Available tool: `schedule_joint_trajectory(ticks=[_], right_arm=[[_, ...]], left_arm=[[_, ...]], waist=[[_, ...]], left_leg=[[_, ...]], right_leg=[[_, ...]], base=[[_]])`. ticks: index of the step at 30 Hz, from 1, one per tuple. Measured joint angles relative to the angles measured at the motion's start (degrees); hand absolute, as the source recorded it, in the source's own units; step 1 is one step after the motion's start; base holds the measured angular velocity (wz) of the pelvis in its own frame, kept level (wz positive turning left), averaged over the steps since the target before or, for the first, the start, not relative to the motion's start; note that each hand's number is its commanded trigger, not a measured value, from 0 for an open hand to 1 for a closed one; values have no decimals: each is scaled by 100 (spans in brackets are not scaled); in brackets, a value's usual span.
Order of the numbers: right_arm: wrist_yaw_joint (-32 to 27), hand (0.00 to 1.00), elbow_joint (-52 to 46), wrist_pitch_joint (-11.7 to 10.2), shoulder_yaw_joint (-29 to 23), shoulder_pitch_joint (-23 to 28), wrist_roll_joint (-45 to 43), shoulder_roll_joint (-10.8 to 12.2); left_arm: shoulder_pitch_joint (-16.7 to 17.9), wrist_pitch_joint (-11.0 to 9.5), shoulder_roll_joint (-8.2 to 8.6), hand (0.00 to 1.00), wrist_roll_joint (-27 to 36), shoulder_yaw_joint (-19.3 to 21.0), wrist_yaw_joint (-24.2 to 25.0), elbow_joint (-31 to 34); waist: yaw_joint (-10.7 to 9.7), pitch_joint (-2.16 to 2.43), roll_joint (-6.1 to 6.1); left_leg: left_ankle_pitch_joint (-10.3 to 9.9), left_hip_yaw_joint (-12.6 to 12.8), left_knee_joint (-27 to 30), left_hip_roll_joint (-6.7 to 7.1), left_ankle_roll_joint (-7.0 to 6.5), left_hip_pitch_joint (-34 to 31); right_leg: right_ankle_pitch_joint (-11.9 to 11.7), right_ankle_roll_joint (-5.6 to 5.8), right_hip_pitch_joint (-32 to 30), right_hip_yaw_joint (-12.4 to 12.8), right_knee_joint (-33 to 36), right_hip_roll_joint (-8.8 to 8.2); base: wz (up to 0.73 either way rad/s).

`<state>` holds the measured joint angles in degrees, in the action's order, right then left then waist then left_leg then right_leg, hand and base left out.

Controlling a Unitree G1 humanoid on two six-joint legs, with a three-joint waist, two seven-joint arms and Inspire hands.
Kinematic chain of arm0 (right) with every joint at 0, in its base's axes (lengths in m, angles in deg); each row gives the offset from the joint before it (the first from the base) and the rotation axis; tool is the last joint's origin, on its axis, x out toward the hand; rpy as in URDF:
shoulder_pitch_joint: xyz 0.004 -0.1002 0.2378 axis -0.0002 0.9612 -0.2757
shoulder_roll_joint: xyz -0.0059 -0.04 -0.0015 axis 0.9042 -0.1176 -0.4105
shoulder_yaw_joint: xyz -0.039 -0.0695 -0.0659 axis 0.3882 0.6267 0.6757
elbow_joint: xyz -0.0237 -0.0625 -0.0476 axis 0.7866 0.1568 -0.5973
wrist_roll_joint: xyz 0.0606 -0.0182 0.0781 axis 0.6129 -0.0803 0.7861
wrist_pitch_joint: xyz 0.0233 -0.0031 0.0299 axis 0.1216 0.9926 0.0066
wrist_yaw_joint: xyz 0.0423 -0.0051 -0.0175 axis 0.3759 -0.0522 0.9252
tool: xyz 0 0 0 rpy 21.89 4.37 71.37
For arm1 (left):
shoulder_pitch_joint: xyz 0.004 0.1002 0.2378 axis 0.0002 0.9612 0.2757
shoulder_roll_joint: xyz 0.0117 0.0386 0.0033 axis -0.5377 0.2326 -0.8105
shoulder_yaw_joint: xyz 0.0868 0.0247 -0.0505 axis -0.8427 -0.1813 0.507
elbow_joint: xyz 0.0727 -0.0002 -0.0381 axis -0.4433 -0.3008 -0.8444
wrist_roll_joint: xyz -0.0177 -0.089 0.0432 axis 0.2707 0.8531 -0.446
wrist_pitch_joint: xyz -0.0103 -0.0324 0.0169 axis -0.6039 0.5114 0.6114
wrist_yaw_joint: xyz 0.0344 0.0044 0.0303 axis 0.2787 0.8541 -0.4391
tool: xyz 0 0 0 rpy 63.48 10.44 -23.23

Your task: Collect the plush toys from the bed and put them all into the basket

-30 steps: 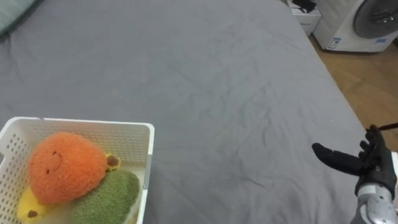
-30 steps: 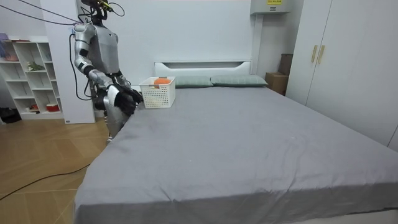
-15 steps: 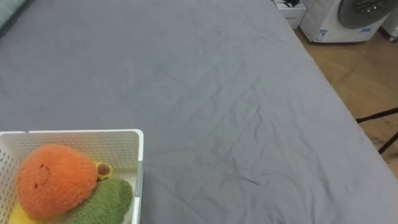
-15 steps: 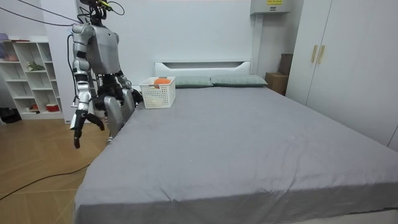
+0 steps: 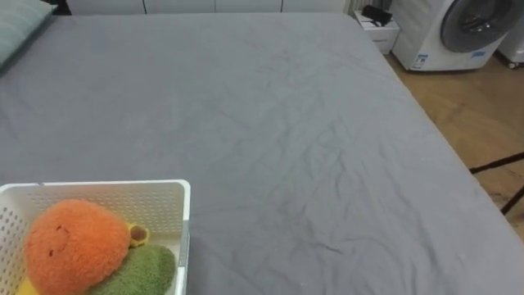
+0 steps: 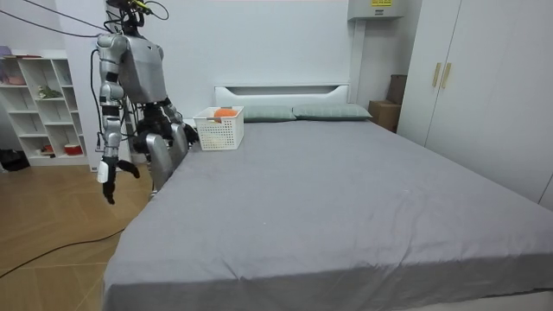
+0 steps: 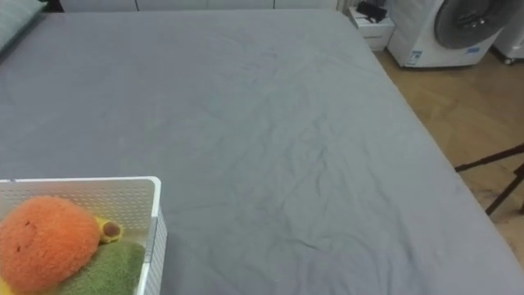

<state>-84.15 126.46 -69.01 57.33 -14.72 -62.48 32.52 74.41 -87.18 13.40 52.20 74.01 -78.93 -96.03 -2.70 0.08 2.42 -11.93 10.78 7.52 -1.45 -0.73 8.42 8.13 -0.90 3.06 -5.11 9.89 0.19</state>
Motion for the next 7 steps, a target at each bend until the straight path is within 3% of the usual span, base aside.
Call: schedule_joint_trajectory(ticks=[7], right_arm=[[-143,0,-321,21,267,-403,-922,-7]], left_arm=[[-52,25,8,0,7,-158,-55,-79]], waist=[[93,4,-83]], left_leg=[[-1,1,-12,4,-2,14]], right_leg=[[-2,1,0,-4,-16,2]], base=[[0]])
